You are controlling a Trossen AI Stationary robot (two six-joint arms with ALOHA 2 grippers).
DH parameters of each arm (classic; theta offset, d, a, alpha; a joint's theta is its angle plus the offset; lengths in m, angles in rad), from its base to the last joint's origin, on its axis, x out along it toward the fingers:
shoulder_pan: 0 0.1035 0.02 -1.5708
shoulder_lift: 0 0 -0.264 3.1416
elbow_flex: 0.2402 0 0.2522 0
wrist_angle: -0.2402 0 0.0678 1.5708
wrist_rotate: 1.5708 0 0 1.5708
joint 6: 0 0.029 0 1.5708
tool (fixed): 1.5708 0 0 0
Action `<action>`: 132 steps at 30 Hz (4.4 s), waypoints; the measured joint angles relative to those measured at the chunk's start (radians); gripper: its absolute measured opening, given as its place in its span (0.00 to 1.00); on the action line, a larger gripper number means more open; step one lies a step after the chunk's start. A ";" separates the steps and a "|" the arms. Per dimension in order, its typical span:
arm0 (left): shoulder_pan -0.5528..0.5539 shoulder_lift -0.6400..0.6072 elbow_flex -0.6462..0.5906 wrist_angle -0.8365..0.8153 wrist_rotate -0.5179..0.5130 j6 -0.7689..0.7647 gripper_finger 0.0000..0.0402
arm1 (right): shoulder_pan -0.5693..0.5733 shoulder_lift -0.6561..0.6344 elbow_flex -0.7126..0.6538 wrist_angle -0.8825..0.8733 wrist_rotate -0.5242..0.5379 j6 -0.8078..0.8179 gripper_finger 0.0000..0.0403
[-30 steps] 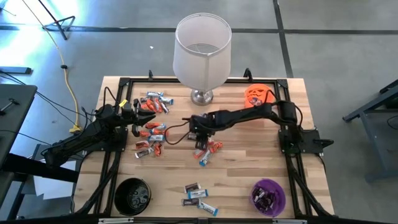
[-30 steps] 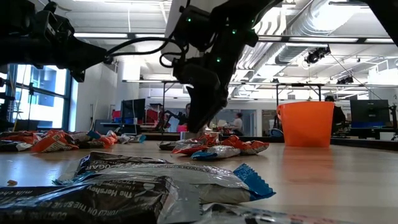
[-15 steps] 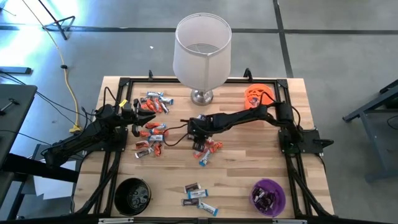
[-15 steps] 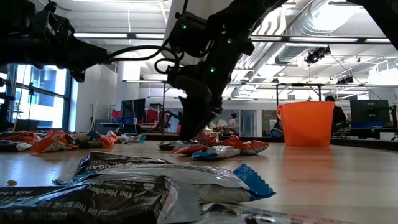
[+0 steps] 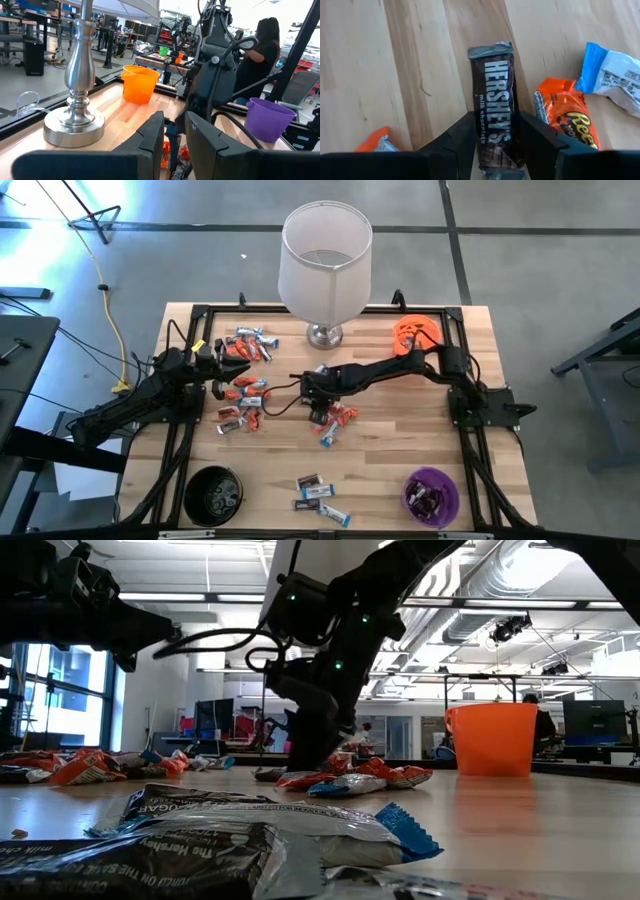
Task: Sort candy
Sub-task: Put the brown chocolate bar into the violet bucket
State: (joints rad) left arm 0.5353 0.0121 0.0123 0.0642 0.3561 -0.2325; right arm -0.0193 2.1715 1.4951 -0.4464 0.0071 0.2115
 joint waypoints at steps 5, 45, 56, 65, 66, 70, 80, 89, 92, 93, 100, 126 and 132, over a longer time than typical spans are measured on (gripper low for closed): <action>0.000 0.000 0.000 0.000 0.000 0.000 0.16 | 0.000 0.028 0.001 0.004 0.018 -0.004 0.34; 0.000 0.000 0.000 0.000 0.000 0.000 0.16 | 0.217 0.013 0.769 -1.084 0.108 0.615 0.01; 0.000 0.000 0.000 0.000 0.000 0.000 0.16 | 0.412 -0.008 0.741 -1.124 0.034 0.912 0.01; 0.000 0.000 0.000 0.000 0.000 0.000 0.16 | 0.574 -0.009 0.681 -1.126 -0.168 1.186 0.01; 0.000 0.000 0.000 0.000 0.000 0.000 0.16 | 0.594 -0.009 0.681 -1.125 -0.177 1.207 0.01; 0.000 0.000 0.000 0.000 0.000 0.000 0.16 | 0.668 -0.009 0.681 -1.124 -0.183 1.291 0.01; 0.000 0.000 0.000 0.000 0.000 0.000 0.16 | 0.827 -0.025 0.681 -1.125 -0.175 1.304 0.01; 0.000 0.000 0.000 0.000 0.000 0.000 0.16 | 0.863 -0.083 0.674 -1.122 0.059 1.246 0.01; 0.000 0.000 0.000 0.000 0.000 0.000 0.16 | 0.864 -0.120 0.573 -1.122 -0.003 1.248 0.01; 0.000 0.000 0.000 0.000 0.000 0.000 0.16 | 0.865 -0.140 0.519 -1.124 -0.049 1.256 0.01; 0.000 0.000 0.000 0.000 0.000 0.000 0.16 | 0.864 -0.361 0.164 -1.124 -0.130 1.416 0.01; 0.000 0.000 0.000 0.000 0.000 0.000 0.16 | 0.850 -0.668 -0.202 -0.543 -0.165 1.808 0.39; 0.000 0.000 0.000 0.000 0.000 0.000 0.16 | 0.775 -0.668 -0.201 -0.394 0.049 1.594 0.40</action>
State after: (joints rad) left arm 0.5351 0.0120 0.0121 0.0639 0.3561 -0.2325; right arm 0.7553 1.5032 1.2945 -0.8407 0.0561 1.8054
